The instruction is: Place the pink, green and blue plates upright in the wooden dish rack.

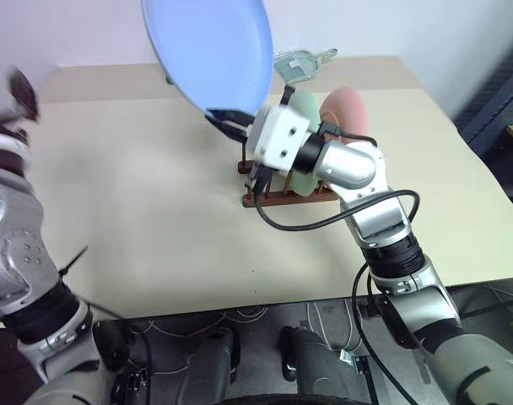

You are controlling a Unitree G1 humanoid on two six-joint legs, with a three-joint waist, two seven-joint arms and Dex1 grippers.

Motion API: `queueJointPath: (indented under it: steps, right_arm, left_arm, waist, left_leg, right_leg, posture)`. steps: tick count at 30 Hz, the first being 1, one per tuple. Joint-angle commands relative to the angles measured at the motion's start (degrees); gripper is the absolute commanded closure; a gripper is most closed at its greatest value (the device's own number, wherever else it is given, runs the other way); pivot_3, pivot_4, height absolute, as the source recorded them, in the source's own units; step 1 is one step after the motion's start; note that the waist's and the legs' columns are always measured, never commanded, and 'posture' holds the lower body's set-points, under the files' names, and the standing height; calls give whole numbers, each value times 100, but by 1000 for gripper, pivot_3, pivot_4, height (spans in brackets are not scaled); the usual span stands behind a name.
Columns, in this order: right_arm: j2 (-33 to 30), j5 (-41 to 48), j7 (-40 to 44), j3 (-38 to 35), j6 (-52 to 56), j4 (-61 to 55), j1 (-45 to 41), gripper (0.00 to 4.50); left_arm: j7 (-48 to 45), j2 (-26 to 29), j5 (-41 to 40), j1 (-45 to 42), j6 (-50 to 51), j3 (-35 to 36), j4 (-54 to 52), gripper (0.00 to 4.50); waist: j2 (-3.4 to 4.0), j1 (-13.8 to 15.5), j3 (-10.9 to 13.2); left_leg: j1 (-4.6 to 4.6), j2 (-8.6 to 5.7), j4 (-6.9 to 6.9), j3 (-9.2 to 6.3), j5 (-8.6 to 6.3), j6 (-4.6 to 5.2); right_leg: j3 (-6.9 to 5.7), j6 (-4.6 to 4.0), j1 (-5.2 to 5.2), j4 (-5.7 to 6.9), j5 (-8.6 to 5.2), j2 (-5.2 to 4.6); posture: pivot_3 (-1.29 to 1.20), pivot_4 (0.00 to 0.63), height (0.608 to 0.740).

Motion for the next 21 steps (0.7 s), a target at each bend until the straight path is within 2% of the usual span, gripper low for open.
queueJointPath:
  steps: [1,6,11,14,18,21]
  right_arm:
    - [167,1457,41,-667,1062,-732,-244,4500]
    - [299,3403,-297,-1189,2828,-1437,-157,4500]
    - [659,5045,-1447,-1628,4238,-1524,-2,4500]
    - [681,5487,-1957,-1709,4704,-1423,127,4500]
    - [687,5784,-2316,-1847,4823,-1267,78,4500]
    - [708,6023,-2772,-2086,4983,-716,-74,4500]
  left_arm:
    - [-822,178,-2,651,-480,-571,-166,34]
    - [-2015,342,-25,1948,-861,-1650,-527,34]
    - [-2814,371,-359,2612,-1078,-2130,-774,34]
    - [-3237,538,-518,2914,-973,-2404,-1044,34]
    - [-3359,612,-637,2988,-932,-2466,-1138,34]
    - [-3430,623,-799,2971,-867,-2481,-1203,34]
  waist:
    - [1,-8,0]
    - [6,-37,2]
    - [10,-45,-1]
    - [12,-42,-1]
    - [21,-38,2]
    - [21,-39,1]
  left_leg:
    - [0,0,-1,0,-3,-4]
    - [-1,5,-18,4,-7,-7]
    - [3,10,-66,9,-2,-15]
    - [5,16,-79,9,1,-18]
    - [3,19,-78,14,6,-12]
    - [3,19,-77,15,9,-5]
  right_leg:
    - [1,-2,-2,-3,1,-2]
    - [11,-28,-12,-2,-3,-20]
    - [23,-54,-32,-8,-2,-21]
    - [21,-67,-36,-10,-6,-19]
    - [20,-73,-34,-21,-10,-17]
    - [20,-72,-31,-25,-10,-17]
  posture:
    - [0,150,735]
    - [0,150,735]
    - [0,150,735]
    - [0,150,735]
    - [0,150,735]
    - [0,150,735]
